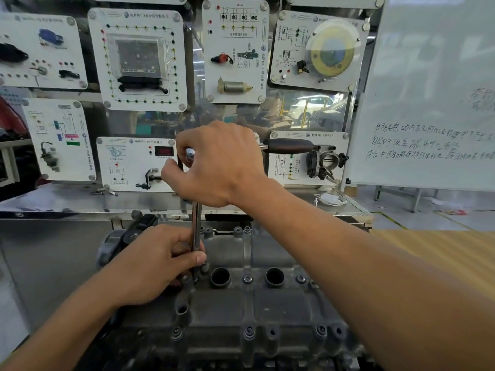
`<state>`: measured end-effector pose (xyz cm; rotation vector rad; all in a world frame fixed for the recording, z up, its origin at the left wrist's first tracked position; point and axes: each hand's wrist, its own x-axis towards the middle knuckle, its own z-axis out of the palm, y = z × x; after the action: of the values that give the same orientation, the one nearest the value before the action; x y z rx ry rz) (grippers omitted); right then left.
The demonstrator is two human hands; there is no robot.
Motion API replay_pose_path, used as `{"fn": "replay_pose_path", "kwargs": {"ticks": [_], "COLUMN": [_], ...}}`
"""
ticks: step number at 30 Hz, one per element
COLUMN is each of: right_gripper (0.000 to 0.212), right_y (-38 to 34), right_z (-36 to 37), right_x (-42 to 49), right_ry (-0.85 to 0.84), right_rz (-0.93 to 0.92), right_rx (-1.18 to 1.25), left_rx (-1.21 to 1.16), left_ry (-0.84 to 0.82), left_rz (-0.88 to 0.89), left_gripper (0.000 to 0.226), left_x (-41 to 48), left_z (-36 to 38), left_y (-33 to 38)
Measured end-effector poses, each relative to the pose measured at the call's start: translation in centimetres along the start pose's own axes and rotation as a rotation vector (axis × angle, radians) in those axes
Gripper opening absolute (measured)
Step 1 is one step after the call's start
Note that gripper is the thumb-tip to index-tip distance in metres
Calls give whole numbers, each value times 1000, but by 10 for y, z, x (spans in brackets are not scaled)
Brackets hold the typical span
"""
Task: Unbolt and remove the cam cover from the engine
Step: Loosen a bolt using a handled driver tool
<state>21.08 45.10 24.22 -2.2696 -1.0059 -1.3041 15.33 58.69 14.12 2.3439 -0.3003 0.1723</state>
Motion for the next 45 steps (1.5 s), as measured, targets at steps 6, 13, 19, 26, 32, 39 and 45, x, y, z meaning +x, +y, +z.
{"fn": "replay_pose_path", "kwargs": {"ticks": [6, 13, 19, 26, 32, 39, 45], "right_gripper": [33, 33, 34, 34, 33, 30, 40], "right_y": [-1, -5, -5, -5, -3, 1, -39], "right_z": [2, 2, 3, 4, 6, 8, 14], "right_x": [1, 2, 0, 0, -1, -2, 1], "right_ry": [5, 7, 35, 66, 97, 118, 184], "right_rz": [-10, -15, -12, -18, -31, -39, -229], "right_rx": [12, 33, 28, 56, 84, 190, 351], "left_rx": [15, 28, 31, 43, 22, 57, 21], "left_ry": [18, 36, 66, 84, 88, 137, 166], "left_rz": [-7, 27, 26, 32, 33, 47, 2], "left_gripper": [13, 17, 11, 10, 13, 10, 14], "left_x": [-1, -4, -5, -5, -4, -6, -14], "left_z": [0, 3, 5, 6, 7, 10, 9], "left_y": [-2, -4, -6, -9, -9, -7, -7]}}
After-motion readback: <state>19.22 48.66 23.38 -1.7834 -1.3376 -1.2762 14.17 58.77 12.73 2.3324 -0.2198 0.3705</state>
